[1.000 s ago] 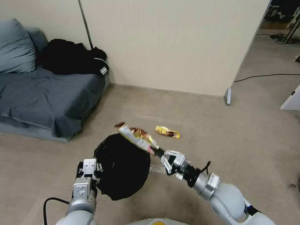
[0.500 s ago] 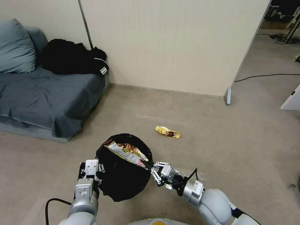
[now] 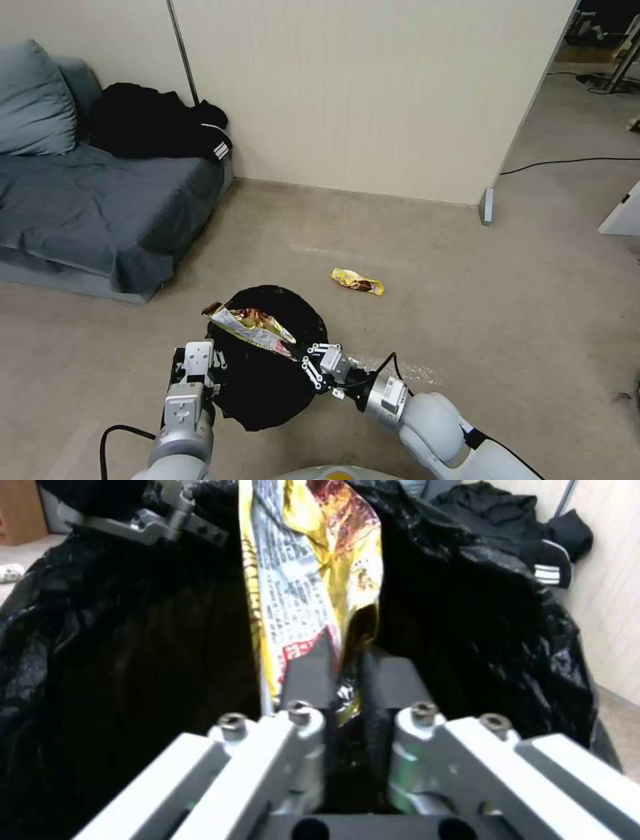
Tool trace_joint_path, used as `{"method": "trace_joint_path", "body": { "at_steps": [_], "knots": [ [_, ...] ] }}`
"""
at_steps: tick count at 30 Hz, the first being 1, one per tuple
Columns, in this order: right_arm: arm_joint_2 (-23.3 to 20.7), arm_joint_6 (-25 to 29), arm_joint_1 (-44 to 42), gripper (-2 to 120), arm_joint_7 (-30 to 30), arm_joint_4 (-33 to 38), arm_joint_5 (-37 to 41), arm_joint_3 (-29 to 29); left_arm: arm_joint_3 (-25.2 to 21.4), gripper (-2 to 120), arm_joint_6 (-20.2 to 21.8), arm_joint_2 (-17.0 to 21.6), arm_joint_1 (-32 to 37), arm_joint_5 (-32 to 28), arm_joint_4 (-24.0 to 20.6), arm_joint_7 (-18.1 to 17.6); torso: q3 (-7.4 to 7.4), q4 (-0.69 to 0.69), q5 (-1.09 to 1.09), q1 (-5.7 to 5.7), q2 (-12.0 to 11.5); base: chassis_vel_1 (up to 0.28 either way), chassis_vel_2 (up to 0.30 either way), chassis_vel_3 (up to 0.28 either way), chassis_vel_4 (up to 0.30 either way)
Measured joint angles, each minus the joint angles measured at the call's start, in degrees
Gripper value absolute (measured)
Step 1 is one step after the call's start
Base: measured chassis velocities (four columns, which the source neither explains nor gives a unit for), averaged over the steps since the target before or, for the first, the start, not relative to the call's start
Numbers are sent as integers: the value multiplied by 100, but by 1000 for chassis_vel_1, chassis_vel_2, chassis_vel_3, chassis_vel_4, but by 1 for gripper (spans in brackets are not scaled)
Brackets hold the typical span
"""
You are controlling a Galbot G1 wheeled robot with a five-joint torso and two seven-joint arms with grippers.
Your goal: Pick up the trash bin, then pick up the garbage from the floor and place it into the trash bin.
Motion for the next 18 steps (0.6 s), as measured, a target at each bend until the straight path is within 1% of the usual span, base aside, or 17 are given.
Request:
{"method": "trace_joint_path", "body": {
  "at_steps": [1,3,4,6,7,8,9,10,12,13,15,16,18],
  "knots": [
    [0,0,0,12,0,0,0,0,0,1,0,0,0,0,0,0,0,0,0,0,0,0,0,0,0],
    [-35,-3,-45,24,8,11,-24,-14,0,1,0,2,-12,0,0,0,0,0,0,0,0,0,0,0,0],
    [-35,-3,-45,24,8,11,-24,-14,0,1,0,2,-12,0,0,0,0,0,0,0,0,0,0,0,0],
    [-102,-3,-111,35,8,46,-47,-18,-3,1,0,9,-18,0,1,1,0,-1,0,0,0,0,0,0,0],
    [-102,-3,-111,35,8,46,-47,-18,-3,1,0,9,-18,0,1,1,0,-1,0,0,0,0,0,0,0],
    [-120,-3,-127,38,7,52,-59,-18,-4,1,0,10,-21,0,2,2,0,0,0,0,0,0,0,0,0],
    [-164,4,-165,45,5,73,-82,-15,-6,1,0,12,-33,-4,4,3,0,0,1,0,0,0,0,0,0],
    [-164,4,-165,45,5,73,-82,-15,-6,1,0,12,-33,-4,4,3,0,0,1,0,0,0,0,0,0],
    [-243,14,-222,57,2,123,-92,17,-14,1,0,15,-46,-12,4,5,0,0,0,0,0,0,0,0,0],
    [-243,14,-222,57,2,123,-92,17,-14,1,0,15,-46,-12,4,5,0,0,0,0,0,0,0,0,0],
    [-305,24,-288,69,-1,173,-104,75,-21,1,0,22,-53,-19,8,5,0,0,1,0,0,0,0,0,0],
    [-305,24,-288,69,-1,173,-104,75,-21,1,0,22,-53,-19,8,5,0,0,1,0,0,0,0,0,0],
    [-358,43,-347,78,-3,193,-116,127,-25,1,0,29,-57,-26,9,7,0,0,1,0,0,0,0,0,0]
  ]
}}
